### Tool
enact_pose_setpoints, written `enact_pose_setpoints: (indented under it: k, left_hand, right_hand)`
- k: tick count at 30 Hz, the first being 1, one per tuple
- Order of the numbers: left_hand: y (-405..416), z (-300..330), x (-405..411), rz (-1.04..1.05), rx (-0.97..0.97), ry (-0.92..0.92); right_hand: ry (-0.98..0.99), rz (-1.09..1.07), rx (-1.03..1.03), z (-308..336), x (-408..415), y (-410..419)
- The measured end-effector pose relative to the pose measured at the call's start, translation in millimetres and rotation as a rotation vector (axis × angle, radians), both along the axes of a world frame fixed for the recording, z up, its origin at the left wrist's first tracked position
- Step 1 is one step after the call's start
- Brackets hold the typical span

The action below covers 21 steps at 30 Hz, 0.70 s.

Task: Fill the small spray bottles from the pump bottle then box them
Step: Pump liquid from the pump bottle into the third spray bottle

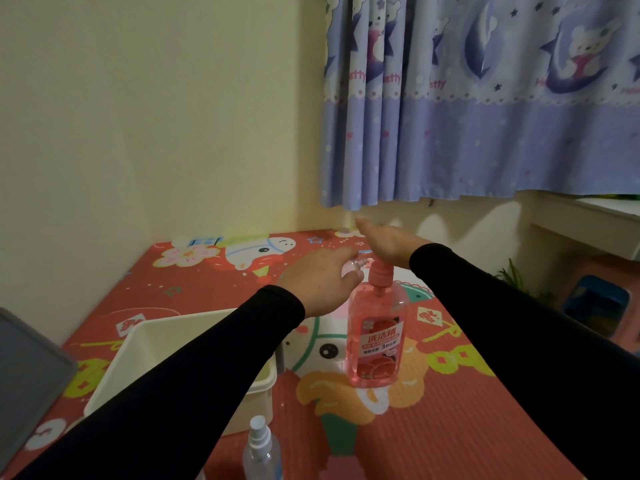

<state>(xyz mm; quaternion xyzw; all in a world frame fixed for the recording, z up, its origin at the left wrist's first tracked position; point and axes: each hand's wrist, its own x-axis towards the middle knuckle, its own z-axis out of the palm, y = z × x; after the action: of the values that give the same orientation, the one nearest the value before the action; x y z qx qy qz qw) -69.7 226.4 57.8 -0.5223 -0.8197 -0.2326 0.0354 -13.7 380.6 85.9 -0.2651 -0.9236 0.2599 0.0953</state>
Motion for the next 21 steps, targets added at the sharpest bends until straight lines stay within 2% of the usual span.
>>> enact_pose_setpoints:
  k: [9,11,14,21]
  left_hand:
    - [-2.3,-10.3,2.6,-0.023,0.044,-0.032]
    - [-2.1,-9.1,2.3,-0.018,0.032,-0.026]
    - [-2.6,-2.5,1.6,-0.020,0.008,-0.013]
    - [-1.7,-1.3,1.2,-0.007,0.034,-0.008]
  right_hand:
    - [-0.002,0.014,-0.017,-14.0,-8.3,3.3]
    - [0.017,0.000,-0.073,-13.8,-8.1,2.4]
    - [0.010,0.028,-0.024,-7.4,-5.2,3.9]
    - [0.058,-0.017,-0.053,-5.0,-8.2,6.3]
